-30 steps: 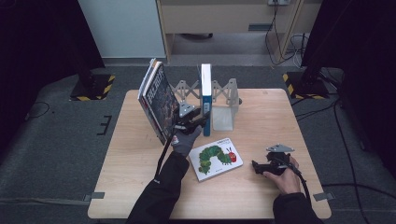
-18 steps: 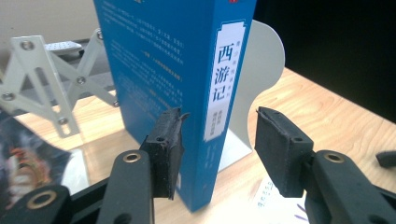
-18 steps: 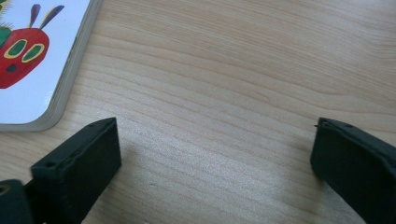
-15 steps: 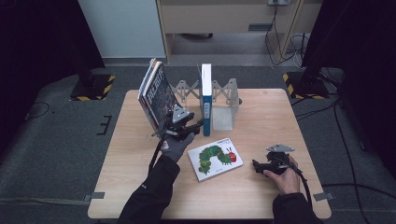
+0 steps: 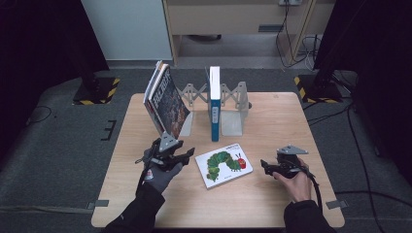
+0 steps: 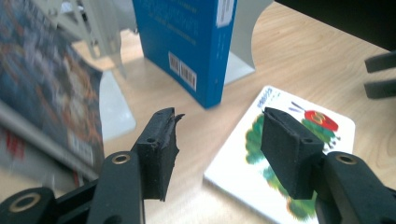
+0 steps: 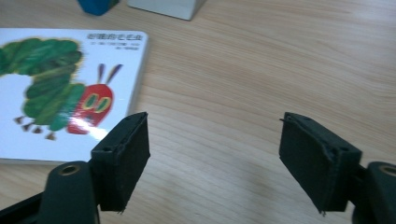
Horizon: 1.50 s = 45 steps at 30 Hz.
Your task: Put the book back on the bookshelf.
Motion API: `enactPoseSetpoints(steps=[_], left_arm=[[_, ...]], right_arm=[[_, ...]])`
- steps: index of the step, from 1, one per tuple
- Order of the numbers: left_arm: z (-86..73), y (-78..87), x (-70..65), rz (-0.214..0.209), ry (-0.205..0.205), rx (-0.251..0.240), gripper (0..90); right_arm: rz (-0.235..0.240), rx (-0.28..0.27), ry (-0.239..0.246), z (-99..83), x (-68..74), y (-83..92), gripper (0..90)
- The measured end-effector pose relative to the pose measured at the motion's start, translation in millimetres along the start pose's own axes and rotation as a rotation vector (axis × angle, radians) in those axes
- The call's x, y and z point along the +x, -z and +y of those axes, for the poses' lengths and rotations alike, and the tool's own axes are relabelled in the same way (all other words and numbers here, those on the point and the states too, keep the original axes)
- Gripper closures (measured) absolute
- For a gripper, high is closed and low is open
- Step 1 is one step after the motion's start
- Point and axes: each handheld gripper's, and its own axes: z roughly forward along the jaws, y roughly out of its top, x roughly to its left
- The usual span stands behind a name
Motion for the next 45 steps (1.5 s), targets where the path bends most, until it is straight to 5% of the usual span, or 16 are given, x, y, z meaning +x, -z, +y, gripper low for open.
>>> enactPoseSetpoints(steps=[5,14,26,34,45], left_arm=[[-20.6,2.6,-0.9,-0.041,0.033,0.035,42.7],[-40.3,-13.7,-4.8,-0.03,-0.001,0.11,40.8],[-46.8,-36.2,-14.7,-0.087,0.025,0.164,36.7],[-53.2,-50.6,-21.8,-0.125,0.08,0.192,36.7],[-58.6,-60.7,-30.1,-0.176,0.065,0.233,36.5]], right_arm=[[0.052,0.022,0.0,7.5,7.7,-3.2,26.8],[0.165,0.027,0.0,23.4,28.6,-16.4,28.8],[0.291,0.053,-0.059,24.8,44.6,-41.0,34.3],[0.33,0.085,-0.114,19.4,39.9,-48.9,36.2],[0.356,0.078,-0.133,20.3,38.9,-45.3,42.0]])
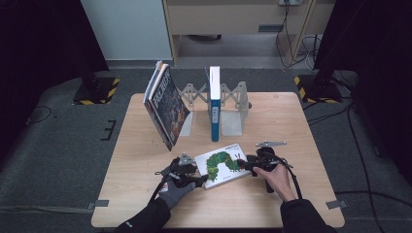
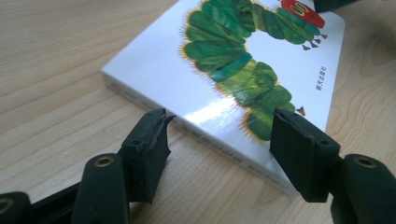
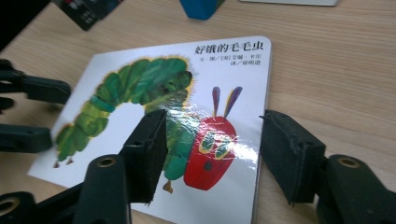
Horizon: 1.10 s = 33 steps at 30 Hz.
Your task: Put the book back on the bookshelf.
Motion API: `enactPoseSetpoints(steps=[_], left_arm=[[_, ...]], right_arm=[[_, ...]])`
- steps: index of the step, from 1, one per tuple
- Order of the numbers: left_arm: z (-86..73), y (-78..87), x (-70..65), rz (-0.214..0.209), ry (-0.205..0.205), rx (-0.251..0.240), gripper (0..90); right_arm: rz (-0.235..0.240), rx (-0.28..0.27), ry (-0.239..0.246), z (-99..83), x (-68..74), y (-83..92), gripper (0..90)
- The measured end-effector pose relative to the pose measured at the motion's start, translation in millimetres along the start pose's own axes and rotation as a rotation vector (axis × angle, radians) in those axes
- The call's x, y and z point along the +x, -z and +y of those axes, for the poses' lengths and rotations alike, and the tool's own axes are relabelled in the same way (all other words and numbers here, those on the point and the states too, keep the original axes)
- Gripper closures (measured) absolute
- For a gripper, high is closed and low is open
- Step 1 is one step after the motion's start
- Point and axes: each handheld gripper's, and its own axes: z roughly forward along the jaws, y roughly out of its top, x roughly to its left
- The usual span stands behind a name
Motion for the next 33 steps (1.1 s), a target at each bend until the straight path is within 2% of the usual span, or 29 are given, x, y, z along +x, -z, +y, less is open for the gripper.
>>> enactPoseSetpoints(steps=[1,5,10,15,19,22,26,33], left_arm=[[0.4,0.4,-0.1,0.005,-0.012,0.0,34.7],[0.2,0.9,1.6,-0.012,-0.005,0.0,35.1],[0.1,0.7,1.1,-0.017,-0.008,-0.002,33.2],[1.2,1.9,-0.9,-0.032,-0.019,-0.011,33.3],[1.7,2.1,0.0,-0.041,-0.013,-0.013,33.2],[2.1,2.1,0.4,-0.045,-0.015,-0.015,33.1],[2.9,1.7,0.8,-0.049,-0.024,-0.017,33.0],[3.6,0.7,2.9,-0.072,-0.027,-0.02,32.6]], right_arm=[[0.012,-0.004,-0.007,0.2,0.9,0.7,41.9],[0.007,-0.022,0.004,0.9,3.4,3.6,42.0],[0.025,-0.053,-0.014,2.2,4.6,10.7,43.0],[0.048,-0.092,-0.026,4.3,6.6,18.5,43.8],[0.07,-0.122,-0.029,6.5,8.8,24.7,44.0],[0.09,-0.148,-0.05,7.6,9.9,28.6,44.2],[0.092,-0.157,-0.047,7.6,11.5,31.1,44.1],[0.123,-0.192,-0.071,7.6,13.3,38.8,44.2]])
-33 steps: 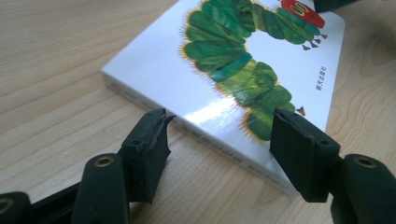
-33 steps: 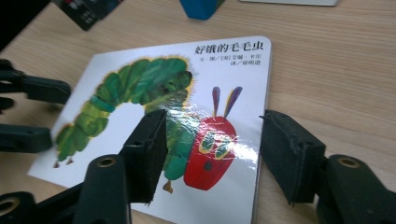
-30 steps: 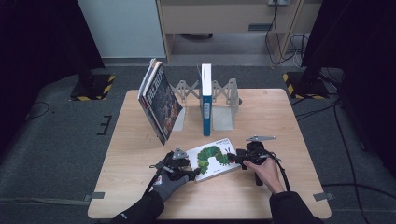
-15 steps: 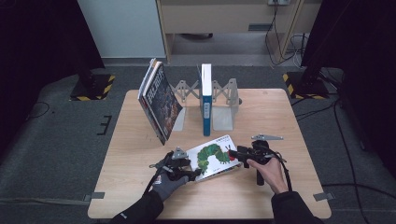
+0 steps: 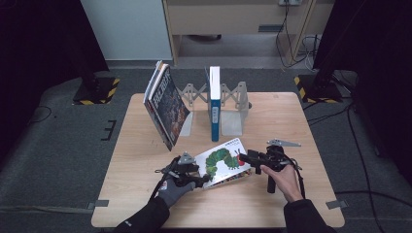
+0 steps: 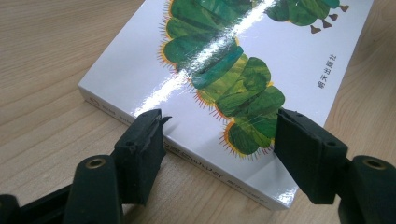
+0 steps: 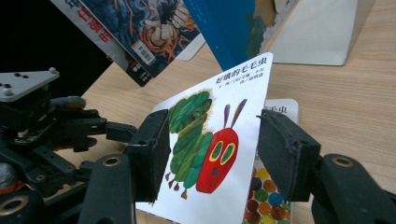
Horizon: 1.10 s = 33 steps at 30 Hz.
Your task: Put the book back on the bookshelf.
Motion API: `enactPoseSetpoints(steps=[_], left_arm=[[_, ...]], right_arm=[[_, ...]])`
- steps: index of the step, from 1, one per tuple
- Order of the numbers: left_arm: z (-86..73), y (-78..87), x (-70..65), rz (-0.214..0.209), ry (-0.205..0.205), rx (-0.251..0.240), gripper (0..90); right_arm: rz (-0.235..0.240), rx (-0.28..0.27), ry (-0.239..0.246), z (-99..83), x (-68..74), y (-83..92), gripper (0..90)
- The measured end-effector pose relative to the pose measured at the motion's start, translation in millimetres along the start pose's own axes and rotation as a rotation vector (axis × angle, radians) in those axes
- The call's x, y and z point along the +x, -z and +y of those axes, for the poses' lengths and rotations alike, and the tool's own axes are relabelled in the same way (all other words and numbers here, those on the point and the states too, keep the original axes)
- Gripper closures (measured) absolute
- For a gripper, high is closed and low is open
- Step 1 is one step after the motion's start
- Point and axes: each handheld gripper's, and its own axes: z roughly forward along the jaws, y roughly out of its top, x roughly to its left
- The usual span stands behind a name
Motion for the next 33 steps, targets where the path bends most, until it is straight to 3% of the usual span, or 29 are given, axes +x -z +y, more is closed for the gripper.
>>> enactPoseSetpoints(steps=[4,11,15,21,28,31,33], left_arm=[[-0.1,-0.8,-0.4,-0.006,-0.003,-0.004,32.2],[-0.5,-0.1,-3.7,-0.009,-0.008,-0.002,32.5],[-0.8,-0.3,-4.1,-0.004,-0.003,-0.001,33.0],[-1.1,0.0,-3.3,0.003,0.003,0.006,33.7],[1.9,-0.4,7.9,0.034,0.06,-0.019,33.4],[1.6,-5.0,6.8,0.016,0.051,-0.001,34.1],[2.1,-5.7,4.0,0.031,0.016,0.005,32.7]], right_arm=[[0.003,-0.003,-0.003,-1.9,1.1,4.1,45.2],[-0.022,0.021,0.043,-7.4,5.0,8.5,45.4],[-0.063,0.08,0.068,-12.4,-0.1,1.4,43.7],[-0.105,0.17,0.065,-24.6,-10.0,-13.0,42.1],[-0.133,0.197,0.032,-27.6,-22.3,-25.8,38.2],[-0.112,0.182,0.017,-25.9,-24.1,-30.5,39.2],[-0.116,0.192,0.038,-25.8,-21.6,-32.6,38.2]])
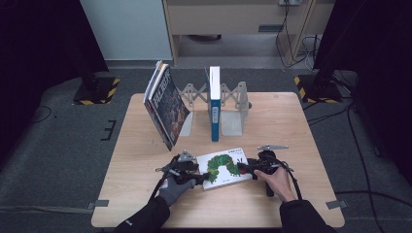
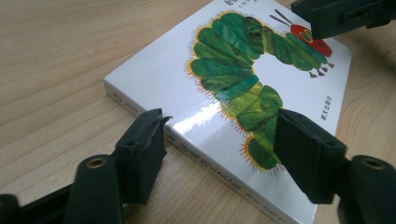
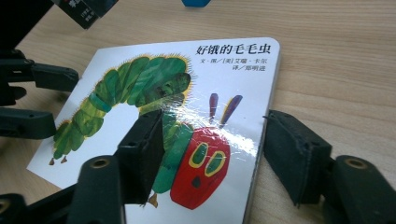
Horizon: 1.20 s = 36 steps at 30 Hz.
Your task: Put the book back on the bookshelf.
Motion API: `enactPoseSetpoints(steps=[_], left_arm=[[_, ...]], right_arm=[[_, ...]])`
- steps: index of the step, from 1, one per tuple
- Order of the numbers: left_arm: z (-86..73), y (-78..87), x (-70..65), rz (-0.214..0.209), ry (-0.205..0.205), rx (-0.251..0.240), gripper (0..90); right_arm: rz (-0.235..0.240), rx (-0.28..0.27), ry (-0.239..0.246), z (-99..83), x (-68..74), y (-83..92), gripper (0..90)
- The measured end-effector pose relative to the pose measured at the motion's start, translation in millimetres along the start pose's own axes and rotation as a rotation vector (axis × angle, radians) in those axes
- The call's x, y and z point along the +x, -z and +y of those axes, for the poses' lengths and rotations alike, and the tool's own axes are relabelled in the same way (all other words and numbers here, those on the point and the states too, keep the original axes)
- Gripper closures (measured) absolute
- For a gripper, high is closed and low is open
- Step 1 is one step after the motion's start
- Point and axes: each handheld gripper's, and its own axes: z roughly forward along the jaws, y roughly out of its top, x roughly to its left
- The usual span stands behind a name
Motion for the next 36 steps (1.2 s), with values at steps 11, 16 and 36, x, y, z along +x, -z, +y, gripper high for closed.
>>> enactPoseSetpoints(steps=[11,16,36], left_arm=[[-1.6,3.9,-4.8,-0.055,0.035,-0.012,32.8],[-2.8,3.8,-6.8,-0.065,0.033,-0.012,32.4],[-3.4,3.4,-10.2,-0.095,0.024,-0.003,29.9]], right_arm=[[-0.001,-0.018,0.009,1.2,4.6,13.3,41.7],[0.026,-0.052,-0.009,2.6,5.4,23.1,42.6],[0.092,-0.178,-0.083,9.4,4.3,37.1,43.9]])
